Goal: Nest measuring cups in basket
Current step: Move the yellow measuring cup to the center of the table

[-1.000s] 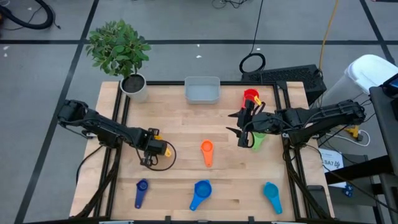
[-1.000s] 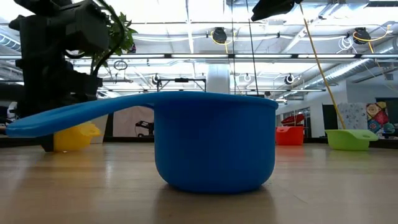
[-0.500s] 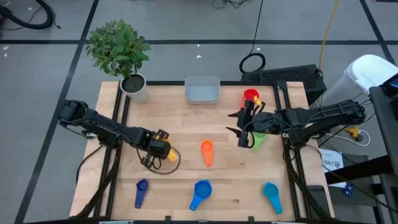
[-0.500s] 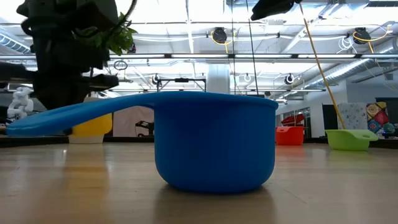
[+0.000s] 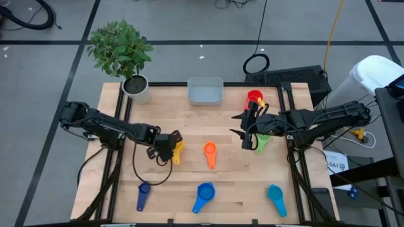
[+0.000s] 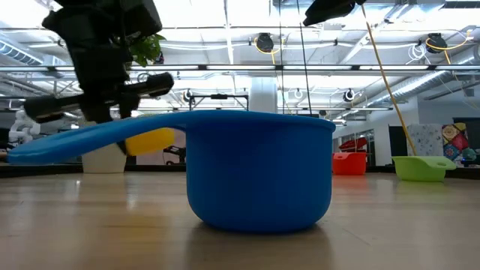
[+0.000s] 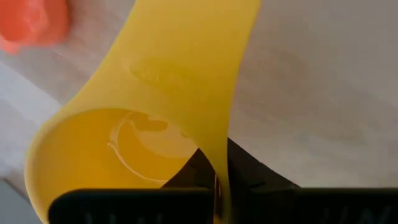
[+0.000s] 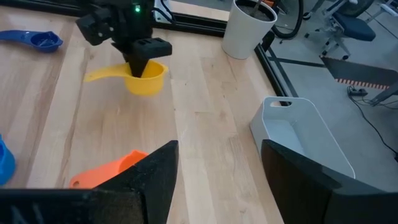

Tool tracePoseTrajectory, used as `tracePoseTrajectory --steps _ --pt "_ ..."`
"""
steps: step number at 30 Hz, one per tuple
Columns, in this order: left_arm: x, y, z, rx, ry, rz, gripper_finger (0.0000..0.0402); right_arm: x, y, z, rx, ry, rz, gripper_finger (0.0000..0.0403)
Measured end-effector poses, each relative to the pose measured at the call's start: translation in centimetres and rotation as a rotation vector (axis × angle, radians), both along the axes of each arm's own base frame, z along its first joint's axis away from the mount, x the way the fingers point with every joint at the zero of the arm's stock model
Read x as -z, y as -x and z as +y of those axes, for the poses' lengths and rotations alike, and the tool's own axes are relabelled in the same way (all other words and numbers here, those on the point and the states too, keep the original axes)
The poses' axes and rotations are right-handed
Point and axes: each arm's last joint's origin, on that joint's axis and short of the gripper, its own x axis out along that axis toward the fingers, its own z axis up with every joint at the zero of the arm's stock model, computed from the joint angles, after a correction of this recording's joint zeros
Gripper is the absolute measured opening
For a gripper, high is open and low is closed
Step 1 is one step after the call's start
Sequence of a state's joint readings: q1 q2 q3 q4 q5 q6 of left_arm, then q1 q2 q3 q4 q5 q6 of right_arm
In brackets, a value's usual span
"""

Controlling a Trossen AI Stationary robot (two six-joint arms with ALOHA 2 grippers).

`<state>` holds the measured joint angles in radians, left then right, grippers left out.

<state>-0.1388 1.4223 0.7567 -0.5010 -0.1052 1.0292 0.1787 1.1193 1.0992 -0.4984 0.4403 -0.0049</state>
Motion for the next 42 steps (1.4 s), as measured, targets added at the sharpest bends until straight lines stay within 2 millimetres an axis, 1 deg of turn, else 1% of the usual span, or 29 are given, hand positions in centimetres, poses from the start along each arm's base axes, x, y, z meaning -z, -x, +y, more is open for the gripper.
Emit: tracePoseTrajectory --steps 4,8,14,16,20,24,27,30,33,38,42 --pt "-0.2 -0.4 0.8 0.043 -0.030 -0.032 0.0010 0.0 0.0 0.1 -0.018 -0.024 0.000 0.0224" --pt "-0.3 -1.5 1.3 0.029 -0.029 0.019 0.0008 0.0 0.0 0.1 -0.028 -0.042 -0.001 0.0224" --pt "-0.8 -4.6 1.0 0.054 -0.043 0.134 0.0009 0.1 0.0 0.2 -0.025 -0.055 0.006 0.0224" --pt "-1.2 -5.8 0.9 0.063 -0.047 0.136 0.0008 0.4 0.1 0.1 -0.019 -0.057 0.034 0.0224" --pt "-1.8 -7.3 1.0 0.102 -0.065 0.134 0.0010 0.9 0.6 0.0 -0.001 -0.064 0.098 0.0224" --pt "-1.4 -8.4 1.5 0.183 -0.112 0.151 0.0015 1.2 0.8 0.0 0.024 -0.088 0.126 0.0224" --pt "-0.3 -9.0 2.4 0.202 -0.126 0.206 0.0008 1.3 1.0 0.2 0.029 -0.103 0.139 0.0224" --pt "1.4 -9.1 3.1 0.190 -0.119 0.285 0.0008 1.4 1.1 0.6 0.024 -0.112 0.149 0.0224" --pt "2.4 -9.3 3.5 0.182 -0.117 0.315 0.0017 1.5 1.3 0.9 0.016 -0.121 0.154 0.0224" --pt "2.5 -9.6 3.4 0.191 -0.121 0.290 0.0019 1.5 1.3 1.3 0.001 -0.126 0.155 0.0224" --pt "1.8 -9.8 3.5 0.148 -0.115 0.234 0.0019 1.5 1.4 1.5 -0.005 -0.125 0.155 0.0224"
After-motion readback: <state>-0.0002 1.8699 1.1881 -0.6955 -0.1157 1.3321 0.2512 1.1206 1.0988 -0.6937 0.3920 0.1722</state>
